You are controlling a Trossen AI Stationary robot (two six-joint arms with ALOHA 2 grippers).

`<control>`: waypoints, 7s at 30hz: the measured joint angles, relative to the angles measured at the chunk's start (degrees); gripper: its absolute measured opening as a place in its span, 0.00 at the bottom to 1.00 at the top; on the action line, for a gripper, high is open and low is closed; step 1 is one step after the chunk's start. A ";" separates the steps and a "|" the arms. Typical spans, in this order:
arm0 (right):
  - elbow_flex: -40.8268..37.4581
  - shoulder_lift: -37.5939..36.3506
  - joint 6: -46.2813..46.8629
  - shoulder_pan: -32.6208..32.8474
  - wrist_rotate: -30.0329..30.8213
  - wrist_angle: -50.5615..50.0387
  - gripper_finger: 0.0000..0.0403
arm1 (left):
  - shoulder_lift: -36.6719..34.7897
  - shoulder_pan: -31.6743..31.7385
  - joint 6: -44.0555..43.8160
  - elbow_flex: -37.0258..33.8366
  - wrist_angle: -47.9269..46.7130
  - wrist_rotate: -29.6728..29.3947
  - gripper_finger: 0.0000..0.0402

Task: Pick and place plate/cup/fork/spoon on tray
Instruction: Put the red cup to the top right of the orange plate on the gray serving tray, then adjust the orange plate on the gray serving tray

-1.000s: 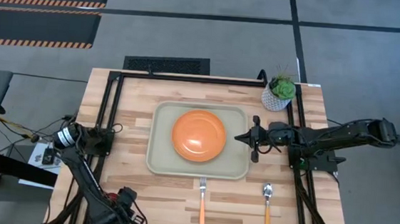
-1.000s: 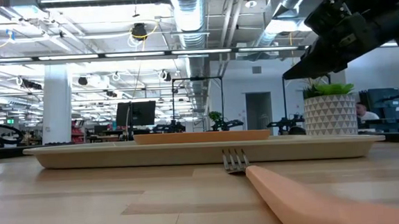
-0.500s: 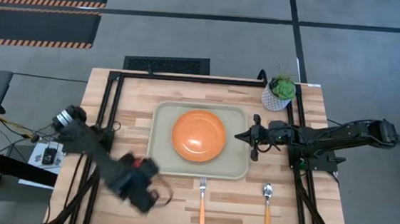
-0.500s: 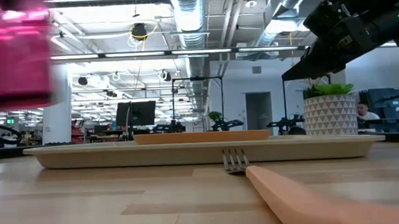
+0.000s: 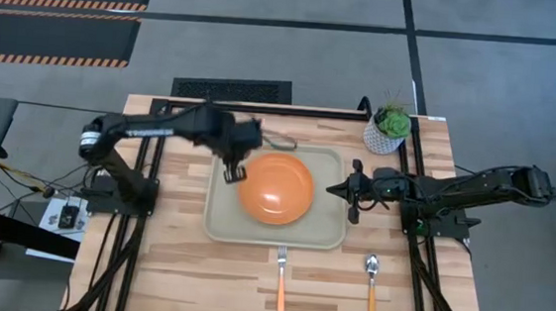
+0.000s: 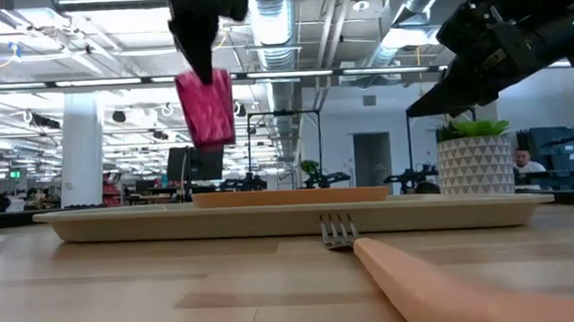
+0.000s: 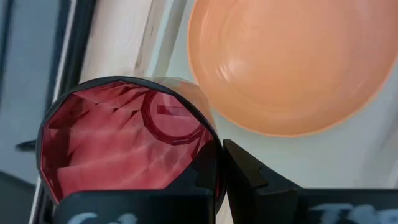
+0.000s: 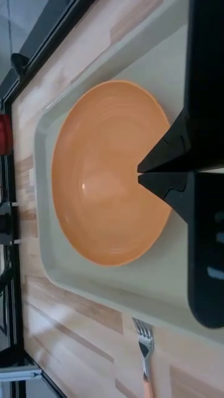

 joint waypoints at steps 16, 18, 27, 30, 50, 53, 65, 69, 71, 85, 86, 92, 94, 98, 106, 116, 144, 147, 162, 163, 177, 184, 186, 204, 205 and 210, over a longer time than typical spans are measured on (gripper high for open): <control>0.04 -0.03 2.00 1.80 1.92 -0.80 0.02 | 3.37 8.10 7.43 -13.60 10.03 7.28 0.00; 0.78 -0.04 1.47 1.16 1.98 -1.13 0.02 | 3.37 8.20 7.35 -14.10 9.62 6.85 0.00; 4.61 -0.07 -1.10 0.00 1.64 -3.20 0.02 | 3.28 9.95 8.68 -15.79 12.96 7.10 0.00; 4.71 -0.04 -1.11 0.00 1.62 -3.44 0.02 | 3.28 11.29 9.22 -15.78 13.39 9.77 0.00; 4.71 -0.04 -1.14 -0.04 1.64 -4.19 0.02 | 3.28 11.86 9.09 -15.76 14.53 11.79 0.08; 4.71 -0.04 -1.14 -0.04 1.66 -4.19 0.02 | 3.28 11.86 9.03 -15.74 14.88 11.75 0.12; 6.99 0.03 -1.06 -0.15 1.68 -4.25 0.02 | -2.35 11.86 11.16 -15.72 15.23 11.73 0.28; 10.39 2.49 -2.64 -0.76 1.30 -4.22 0.02 | -8.25 11.73 10.49 -18.56 20.92 14.03 0.28; 12.96 5.16 -3.93 -1.74 -0.24 -4.18 0.02 | -12.80 11.66 9.41 -23.84 27.65 16.26 0.27; 45.10 37.62 -13.63 -9.23 -16.39 -10.62 0.06 | -44.54 11.66 0.65 -61.90 70.78 13.47 0.09; 47.86 40.01 -13.66 -9.31 -16.75 -12.12 0.07 | -46.29 11.67 0.88 -63.47 71.79 12.78 0.07; 62.62 52.02 -16.17 -9.46 -17.41 -20.37 0.15 | -55.45 11.68 1.31 -70.51 75.84 11.13 0.01; 66.82 55.40 -17.53 -9.44 -16.63 -23.45 0.19 | -57.94 11.68 0.91 -71.75 76.41 10.52 0.01; 74.56 61.31 -21.56 -9.43 -12.95 -28.24 0.32 | -62.47 11.68 0.26 -73.27 75.94 8.51 0.01; 84.98 69.90 -28.53 -9.42 -10.01 -34.18 0.53 | -68.25 11.71 0.29 -74.90 72.76 8.14 0.01; 88.91 73.92 -32.83 -9.55 -5.68 -37.65 0.43 | -69.04 11.71 2.69 -74.90 70.74 6.65 0.02; 87.47 50.25 -14.79 -12.27 0.48 -71.51 0.03 | -69.01 11.71 4.41 -74.90 69.91 3.64 0.02; 81.95 47.54 -10.72 -12.20 0.37 -72.09 0.04 | -69.00 11.71 4.37 -74.90 69.84 4.03 0.02; 53.97 37.84 -1.02 -16.87 0.09 -60.46 0.04 | -60.08 10.75 0.69 -74.86 68.94 8.71 0.02; 53.30 37.77 -0.53 -16.74 0.03 -60.46 0.04 | -59.06 10.52 0.42 -74.86 69.46 8.66 0.02; 49.02 37.35 4.54 -17.06 0.48 -54.20 0.05 | -54.66 10.07 -0.35 -74.86 72.26 8.38 0.02; 49.02 37.38 4.52 -17.43 0.39 -54.39 0.07 | -54.66 10.07 -0.77 -74.86 72.12 8.76 0.02; 49.02 37.41 4.52 -17.44 0.43 -54.76 0.08 | -54.66 10.07 -0.79 -74.86 72.05 8.75 0.02; 49.87 35.71 3.17 -17.42 4.00 -58.20 0.32 | -53.29 9.63 -1.55 -74.86 71.73 16.03 0.02; 50.59 34.79 3.01 -17.40 4.50 -58.62 0.34 | -52.53 9.23 -1.40 -74.86 71.80 16.35 0.02; 52.54 27.83 1.49 -16.62 4.74 -61.10 0.38 | -46.86 6.59 -1.27 -74.86 72.25 16.34 0.02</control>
